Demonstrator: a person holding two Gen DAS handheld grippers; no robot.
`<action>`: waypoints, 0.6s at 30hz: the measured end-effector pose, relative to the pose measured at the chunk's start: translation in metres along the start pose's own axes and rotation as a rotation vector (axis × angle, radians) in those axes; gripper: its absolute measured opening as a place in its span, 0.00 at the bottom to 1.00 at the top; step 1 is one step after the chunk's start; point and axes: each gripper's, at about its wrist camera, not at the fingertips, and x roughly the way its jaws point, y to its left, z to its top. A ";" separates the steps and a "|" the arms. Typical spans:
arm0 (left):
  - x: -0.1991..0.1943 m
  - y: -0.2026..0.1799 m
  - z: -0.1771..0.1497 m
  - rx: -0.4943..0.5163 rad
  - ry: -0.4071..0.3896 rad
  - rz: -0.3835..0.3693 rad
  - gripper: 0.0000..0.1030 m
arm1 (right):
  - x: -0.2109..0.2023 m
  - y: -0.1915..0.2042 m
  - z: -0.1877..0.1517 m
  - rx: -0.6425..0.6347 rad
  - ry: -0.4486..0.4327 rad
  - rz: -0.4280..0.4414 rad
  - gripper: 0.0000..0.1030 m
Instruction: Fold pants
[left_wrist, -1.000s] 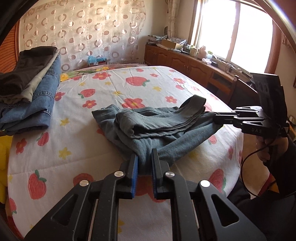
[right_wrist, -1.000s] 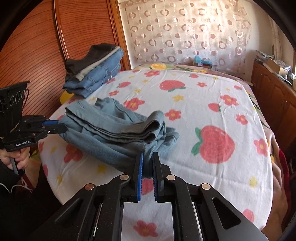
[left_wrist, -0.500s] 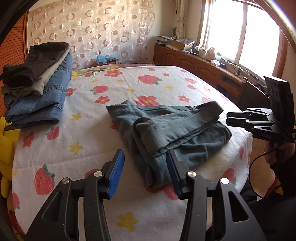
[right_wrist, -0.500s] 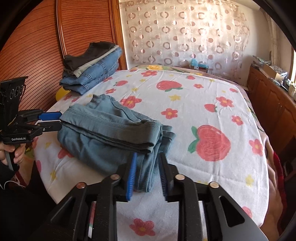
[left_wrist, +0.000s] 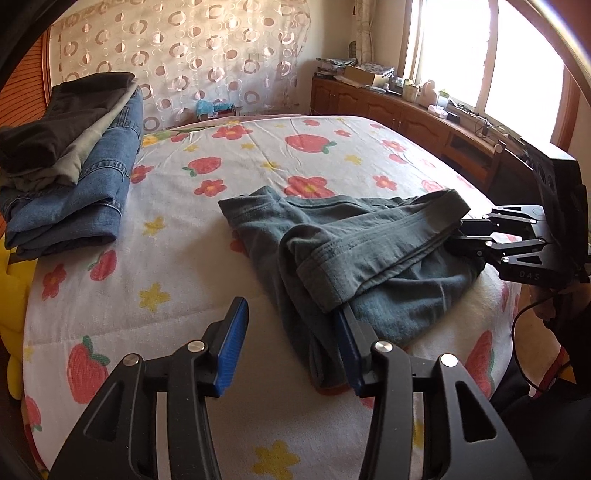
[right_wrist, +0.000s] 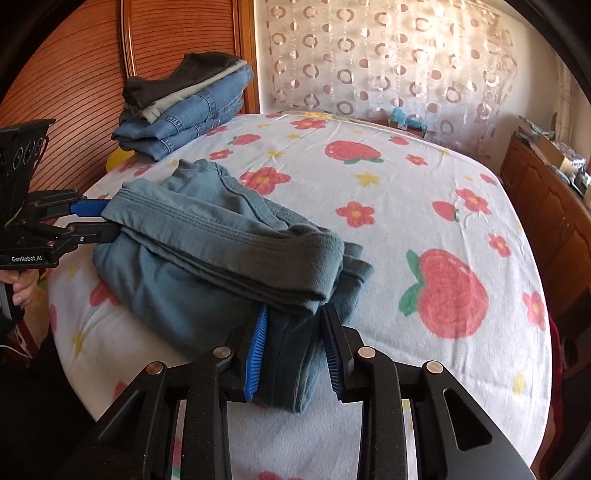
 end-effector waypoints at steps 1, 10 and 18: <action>0.001 0.000 0.002 0.003 -0.001 0.001 0.47 | 0.001 0.000 0.001 -0.007 0.000 -0.002 0.30; 0.011 0.006 0.037 0.017 -0.044 0.017 0.47 | 0.015 -0.006 0.023 -0.047 -0.025 -0.050 0.30; 0.030 0.014 0.053 -0.015 -0.039 0.023 0.47 | 0.029 -0.022 0.042 0.003 -0.061 0.009 0.30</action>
